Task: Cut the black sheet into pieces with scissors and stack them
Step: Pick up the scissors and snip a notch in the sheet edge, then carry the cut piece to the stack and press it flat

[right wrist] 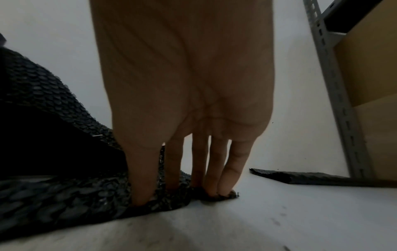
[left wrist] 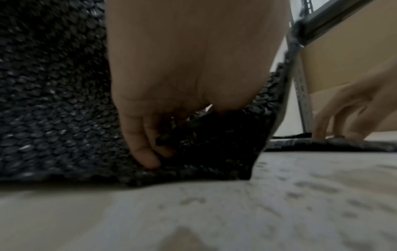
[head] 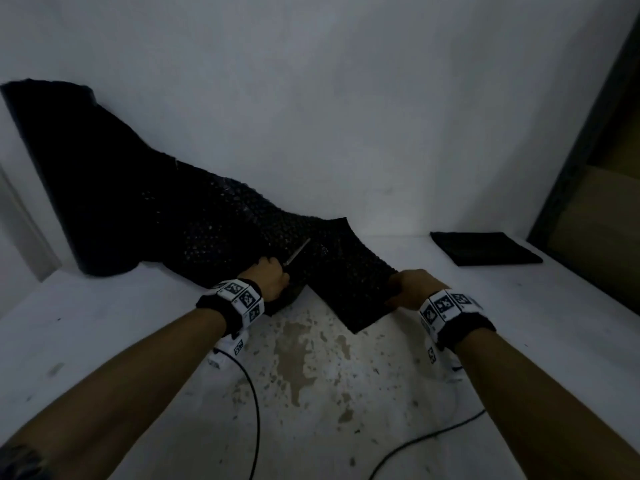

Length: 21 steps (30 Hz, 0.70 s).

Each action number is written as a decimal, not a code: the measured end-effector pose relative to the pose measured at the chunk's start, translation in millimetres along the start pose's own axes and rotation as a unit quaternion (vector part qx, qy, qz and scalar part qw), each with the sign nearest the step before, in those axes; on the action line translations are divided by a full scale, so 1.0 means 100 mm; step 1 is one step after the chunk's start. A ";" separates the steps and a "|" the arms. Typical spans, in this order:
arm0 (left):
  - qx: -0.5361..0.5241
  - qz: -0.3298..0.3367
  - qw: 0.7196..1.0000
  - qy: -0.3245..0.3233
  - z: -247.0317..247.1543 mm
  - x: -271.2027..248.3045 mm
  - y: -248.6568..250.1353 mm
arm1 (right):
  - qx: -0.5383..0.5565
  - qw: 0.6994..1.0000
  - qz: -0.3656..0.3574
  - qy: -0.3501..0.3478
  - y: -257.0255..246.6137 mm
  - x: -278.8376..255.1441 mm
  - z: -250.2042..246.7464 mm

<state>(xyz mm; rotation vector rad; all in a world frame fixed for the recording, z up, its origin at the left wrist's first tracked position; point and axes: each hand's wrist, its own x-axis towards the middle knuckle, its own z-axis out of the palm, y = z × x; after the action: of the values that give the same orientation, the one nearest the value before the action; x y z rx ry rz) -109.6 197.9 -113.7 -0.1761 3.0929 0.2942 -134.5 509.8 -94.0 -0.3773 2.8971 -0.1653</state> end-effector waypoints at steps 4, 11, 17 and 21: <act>0.067 -0.009 0.998 -0.012 0.01 0.05 0.07 | -0.005 0.998 0.052 0.031 0.12 0.00 0.07; 0.072 0.010 0.997 -0.008 -0.06 0.12 0.07 | -0.002 0.993 0.099 0.058 0.42 -0.16 0.06; 0.064 0.026 0.997 0.028 -0.11 0.07 0.15 | 0.028 0.996 0.083 0.001 0.48 -0.30 -0.02; -0.022 0.146 0.982 0.115 -0.15 -0.04 0.44 | 0.030 0.999 0.033 -0.016 0.49 -0.42 -0.02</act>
<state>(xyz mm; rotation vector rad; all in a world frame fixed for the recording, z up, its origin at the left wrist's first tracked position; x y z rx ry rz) -110.9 238.7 -90.3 0.2673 3.3401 0.3750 -107.5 568.4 -90.6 -0.2710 2.8615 -0.2340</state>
